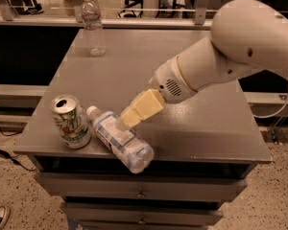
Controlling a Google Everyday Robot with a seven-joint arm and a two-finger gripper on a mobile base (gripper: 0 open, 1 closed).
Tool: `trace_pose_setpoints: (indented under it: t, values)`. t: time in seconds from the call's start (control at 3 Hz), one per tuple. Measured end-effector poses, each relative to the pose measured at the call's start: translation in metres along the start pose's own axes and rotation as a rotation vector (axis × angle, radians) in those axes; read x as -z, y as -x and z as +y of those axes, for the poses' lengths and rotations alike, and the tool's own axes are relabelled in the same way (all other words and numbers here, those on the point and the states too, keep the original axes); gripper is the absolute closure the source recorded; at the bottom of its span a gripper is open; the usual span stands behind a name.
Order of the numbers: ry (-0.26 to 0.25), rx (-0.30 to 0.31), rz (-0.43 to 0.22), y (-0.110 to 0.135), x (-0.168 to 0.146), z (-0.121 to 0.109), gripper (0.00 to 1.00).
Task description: Move blue plastic bottle near 7up can
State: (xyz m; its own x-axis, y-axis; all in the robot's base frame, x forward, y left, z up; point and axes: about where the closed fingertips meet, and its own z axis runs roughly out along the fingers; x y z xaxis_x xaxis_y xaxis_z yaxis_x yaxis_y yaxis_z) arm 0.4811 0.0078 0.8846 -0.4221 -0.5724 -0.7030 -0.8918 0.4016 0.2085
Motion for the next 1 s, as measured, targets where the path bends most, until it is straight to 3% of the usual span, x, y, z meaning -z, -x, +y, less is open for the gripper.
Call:
trace_pose_setpoints:
  t: [0.33, 0.67, 1.0]
  values:
    - [-0.017, -0.02, -0.085, -0.022, 0.026, -0.027, 0.0]
    - [-0.096, -0.014, -0.192, -0.043, 0.079, -0.075, 0.0]
    - [-0.104, -0.006, -0.201, -0.042, 0.083, -0.078, 0.0]
